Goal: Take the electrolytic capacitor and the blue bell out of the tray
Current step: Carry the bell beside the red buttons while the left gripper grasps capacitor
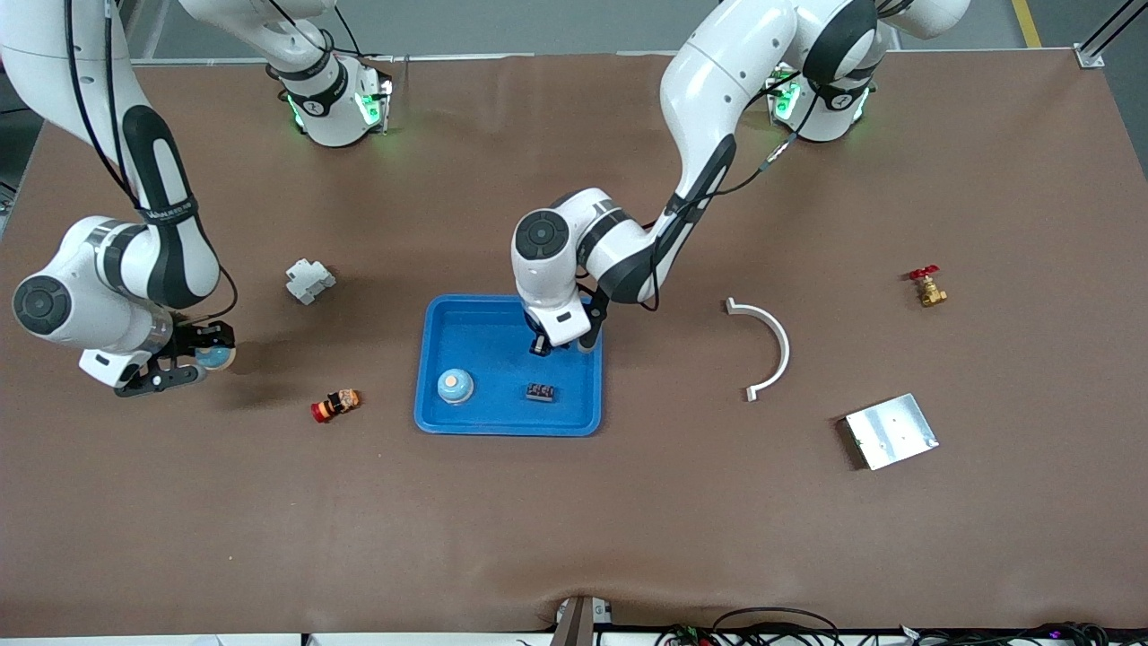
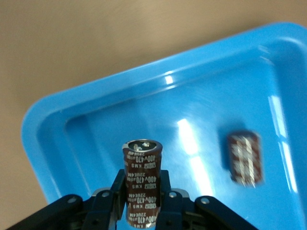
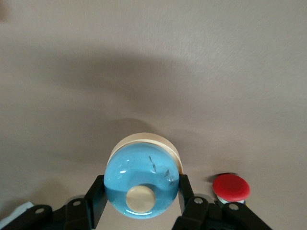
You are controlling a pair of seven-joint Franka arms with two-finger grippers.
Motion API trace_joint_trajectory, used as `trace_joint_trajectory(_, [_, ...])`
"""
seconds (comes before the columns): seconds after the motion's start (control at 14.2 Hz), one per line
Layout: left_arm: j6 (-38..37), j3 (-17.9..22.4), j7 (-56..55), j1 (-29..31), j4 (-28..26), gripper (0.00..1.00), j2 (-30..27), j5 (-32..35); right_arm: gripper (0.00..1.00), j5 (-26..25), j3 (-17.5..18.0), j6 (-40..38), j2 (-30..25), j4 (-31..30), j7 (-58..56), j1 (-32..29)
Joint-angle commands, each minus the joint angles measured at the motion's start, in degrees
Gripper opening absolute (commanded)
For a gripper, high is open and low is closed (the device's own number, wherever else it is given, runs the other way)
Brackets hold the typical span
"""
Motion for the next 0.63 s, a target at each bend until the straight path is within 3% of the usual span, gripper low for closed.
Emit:
trace_joint_trajectory(0.0, [-2.4, 0.3, 15.1, 0.2, -2.7, 0.00, -4.8, 0.9, 0.27, -0.2, 0.1, 0.9, 0.5, -0.6, -1.7, -0.7])
trace_joint_trajectory(0.07, [-4.7, 0.2, 22.2, 0.4, -3.5, 0.00, -6.2, 0.7, 0.57, 0.1, 0.1, 1.0, 1.5, -0.3, -1.7, -0.9])
trace_joint_trajectory(0.14, [-6.6, 0.2, 28.8, 0.7, -4.0, 0.00, -7.1, 0.1, 0.94, 0.2, 0.1, 1.7, 2.3, -0.2, -1.7, -0.9])
trace_joint_trajectory(0.21, [-7.5, 0.1, 34.0, 1.6, -5.0, 0.00, -8.2, 0.0, 1.00, -0.5, 0.0, 2.7, 2.5, -0.2, -1.8, -0.6])
trace_joint_trajectory(0.49, [-6.7, 0.1, 50.6, 4.0, -12.8, 0.00, -13.7, 0.0, 1.00, -0.4, 0.1, 1.3, 2.3, 2.9, -1.3, -0.6])
trace_joint_trajectory(0.56, [-5.8, 0.1, 56.6, 5.5, -16.3, 0.00, -16.4, 0.0, 1.00, 0.2, 0.1, -4.9, 2.2, 7.4, -1.1, 0.1])
